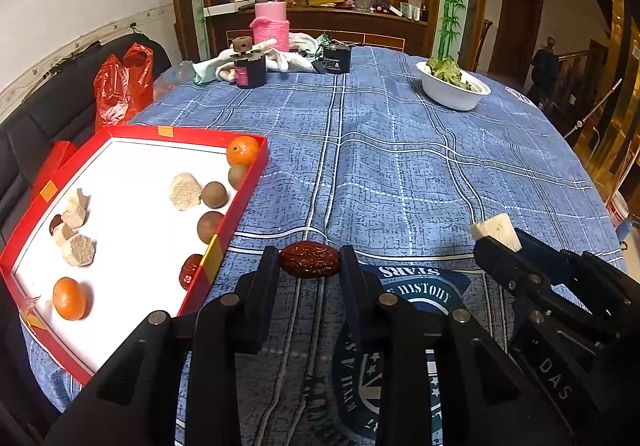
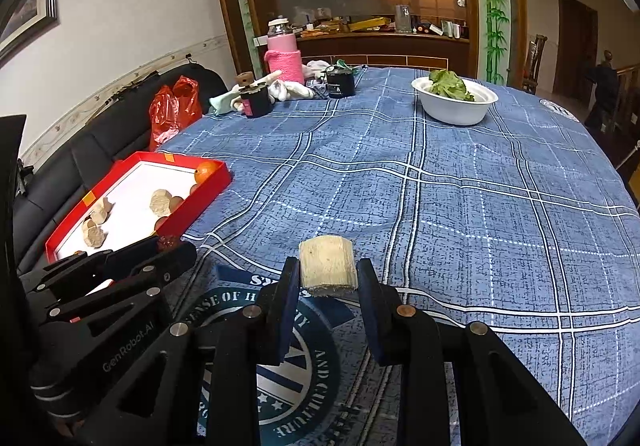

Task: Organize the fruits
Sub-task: 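Lift the red date and white cube and carry both over the tray, then lower the red date and white cube toward the tray floor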

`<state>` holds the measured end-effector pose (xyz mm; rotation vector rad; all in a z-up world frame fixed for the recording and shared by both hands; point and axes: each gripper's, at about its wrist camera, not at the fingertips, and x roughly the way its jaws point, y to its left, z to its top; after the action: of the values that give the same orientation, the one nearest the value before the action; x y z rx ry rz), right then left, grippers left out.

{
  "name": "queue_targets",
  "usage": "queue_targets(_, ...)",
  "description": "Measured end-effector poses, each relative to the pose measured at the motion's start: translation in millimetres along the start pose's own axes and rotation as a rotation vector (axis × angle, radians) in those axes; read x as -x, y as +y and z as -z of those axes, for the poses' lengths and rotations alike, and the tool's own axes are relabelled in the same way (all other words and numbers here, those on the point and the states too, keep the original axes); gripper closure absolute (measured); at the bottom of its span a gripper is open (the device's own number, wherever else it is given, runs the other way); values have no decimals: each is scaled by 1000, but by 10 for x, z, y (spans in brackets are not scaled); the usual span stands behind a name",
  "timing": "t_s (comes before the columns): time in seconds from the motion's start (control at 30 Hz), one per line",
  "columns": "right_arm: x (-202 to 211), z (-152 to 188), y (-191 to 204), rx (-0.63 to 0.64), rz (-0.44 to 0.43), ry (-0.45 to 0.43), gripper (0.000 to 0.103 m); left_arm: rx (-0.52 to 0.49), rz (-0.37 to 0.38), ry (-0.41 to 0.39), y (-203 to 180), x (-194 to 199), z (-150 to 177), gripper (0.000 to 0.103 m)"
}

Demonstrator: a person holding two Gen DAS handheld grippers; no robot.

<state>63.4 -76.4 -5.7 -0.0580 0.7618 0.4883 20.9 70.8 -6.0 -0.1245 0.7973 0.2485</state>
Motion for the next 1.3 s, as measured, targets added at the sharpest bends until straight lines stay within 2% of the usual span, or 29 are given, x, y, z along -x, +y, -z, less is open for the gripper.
queue_targets(0.3,85,-34,65,11,7,-6,74,21,7,-10,107,95,-40,75)
queue_targets(0.47,128,-87,194,39,-25,-19,74,53,-24,-24,247,242,-43,75)
queue_targets(0.73,124,-219,628,117,-133,-34,74,138,-127,-26,701,375,-12,75)
queue_targets(0.97,-91,-380,1098,174,-226,-4,74,240,-224,2,1262,305,-22,75)
queue_targets(1.1,-213,-508,1430,222,-270,4,74,285,-252,10,1542,274,-59,75)
queue_targets(1.3,-394,-635,1747,250,-304,14,74,316,-271,5,1765,239,-121,75)
